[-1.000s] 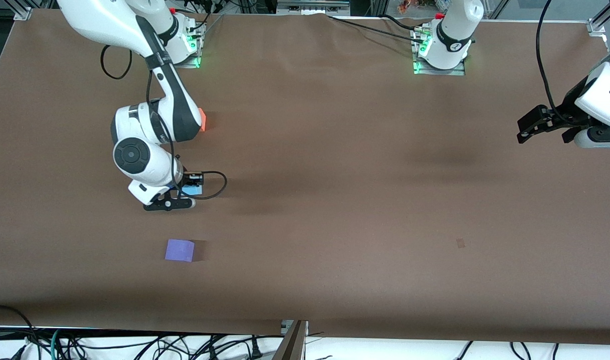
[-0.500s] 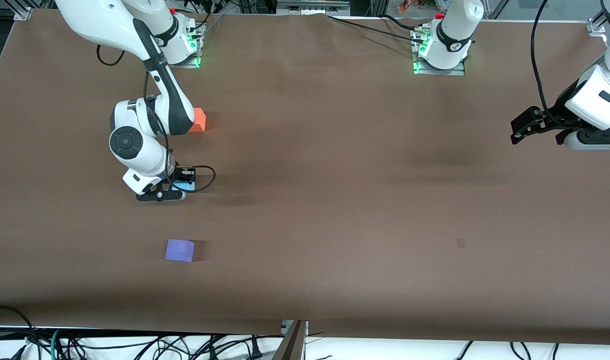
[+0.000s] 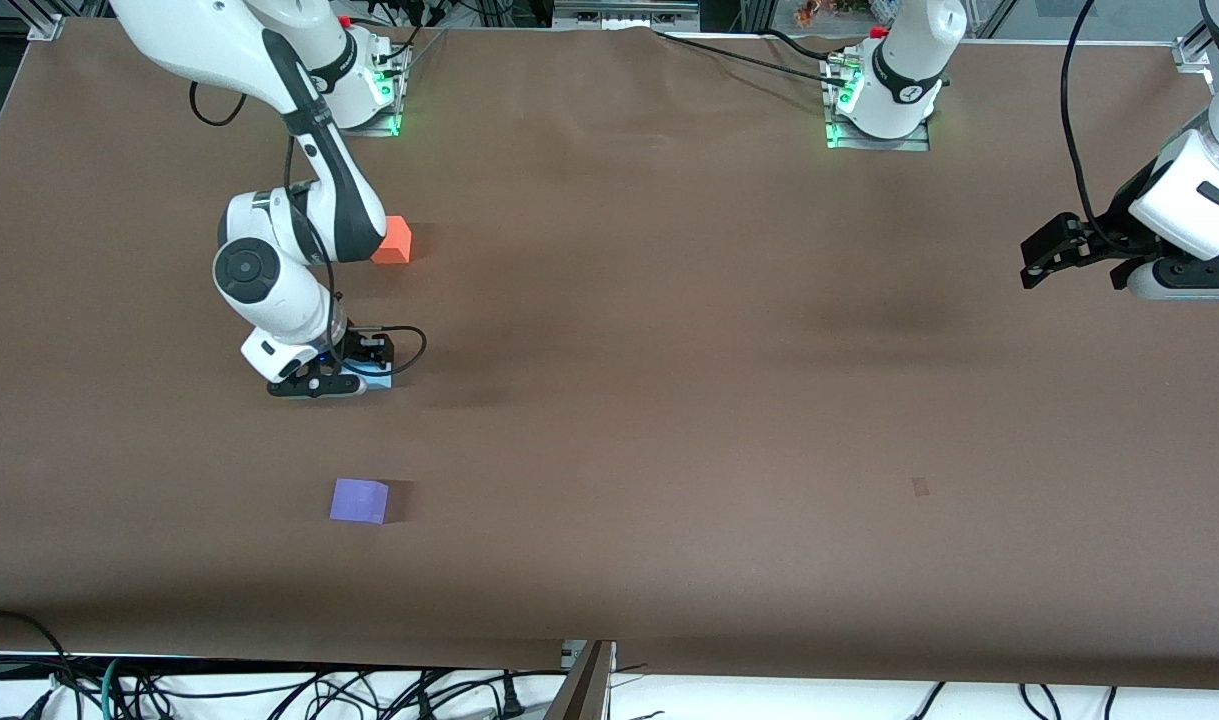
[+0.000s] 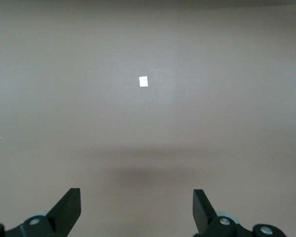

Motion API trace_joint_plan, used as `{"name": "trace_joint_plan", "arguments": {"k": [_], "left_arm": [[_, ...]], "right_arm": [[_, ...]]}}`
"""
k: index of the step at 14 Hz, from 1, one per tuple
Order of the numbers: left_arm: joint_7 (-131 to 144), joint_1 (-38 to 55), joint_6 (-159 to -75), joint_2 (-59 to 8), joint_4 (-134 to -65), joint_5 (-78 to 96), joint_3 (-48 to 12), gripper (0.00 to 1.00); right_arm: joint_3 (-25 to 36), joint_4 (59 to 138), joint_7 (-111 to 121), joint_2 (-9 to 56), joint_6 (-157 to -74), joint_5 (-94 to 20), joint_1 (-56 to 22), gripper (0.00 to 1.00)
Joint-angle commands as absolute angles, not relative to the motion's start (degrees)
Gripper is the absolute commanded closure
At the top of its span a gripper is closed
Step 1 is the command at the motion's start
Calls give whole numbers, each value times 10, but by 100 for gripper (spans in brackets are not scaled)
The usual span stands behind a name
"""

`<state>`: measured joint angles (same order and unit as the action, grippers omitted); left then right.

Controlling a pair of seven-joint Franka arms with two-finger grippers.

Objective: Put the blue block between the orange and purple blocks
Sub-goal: 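Set the blue cube between the orange and purple cubes, open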

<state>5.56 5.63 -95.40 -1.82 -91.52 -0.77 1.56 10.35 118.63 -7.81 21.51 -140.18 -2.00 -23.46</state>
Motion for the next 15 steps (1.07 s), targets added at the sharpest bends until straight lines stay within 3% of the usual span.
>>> {"name": "trace_joint_plan", "arguments": {"k": [1,9,15], "left_arm": [[54,59,-948,-26,-898,2,19,0],[54,58,-947,-26,-898,3,19,0],[54,57,-947,-26,-898,3,19,0]], "right_arm": [[118,1116,-38,193,-1292,-28,-234,0],[203,867,77,192,-962,-27,-234,0],[199,761,69,181,-842,-18,-237,0]]}}
